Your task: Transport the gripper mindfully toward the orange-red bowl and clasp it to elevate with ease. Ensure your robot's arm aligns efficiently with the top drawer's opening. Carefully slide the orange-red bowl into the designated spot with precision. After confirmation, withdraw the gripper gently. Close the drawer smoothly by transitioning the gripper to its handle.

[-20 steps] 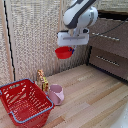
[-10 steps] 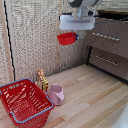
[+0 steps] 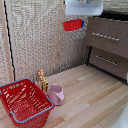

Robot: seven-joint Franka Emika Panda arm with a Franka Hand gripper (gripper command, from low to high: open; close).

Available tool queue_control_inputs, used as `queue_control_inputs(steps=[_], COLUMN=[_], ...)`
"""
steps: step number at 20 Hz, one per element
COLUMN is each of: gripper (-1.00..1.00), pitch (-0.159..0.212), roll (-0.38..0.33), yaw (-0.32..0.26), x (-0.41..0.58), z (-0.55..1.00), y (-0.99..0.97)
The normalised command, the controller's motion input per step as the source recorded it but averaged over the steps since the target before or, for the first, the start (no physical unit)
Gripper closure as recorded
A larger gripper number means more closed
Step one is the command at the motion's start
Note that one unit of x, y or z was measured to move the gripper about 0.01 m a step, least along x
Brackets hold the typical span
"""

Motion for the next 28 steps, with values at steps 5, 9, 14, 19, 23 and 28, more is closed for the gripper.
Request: queue_control_inputs(steps=[5,9,14,19,23,28], gripper=[1.0,1.0,1.0,1.0,1.0,1.0], pitch=[0.119,0.107,0.034,0.035,0.009,0.0], roll=[0.0,0.01,0.075,0.104,0.107,0.102], yaw=[-0.22,-0.207,-0.117,-0.063,-0.037,-0.022], x=[0.154,0.116,0.044,0.001,0.0,0.0], z=[0.98,0.92,0.71,0.48,0.26,0.17], y=[-0.4,-0.52,-0.66,-0.78,-0.87,-0.93])
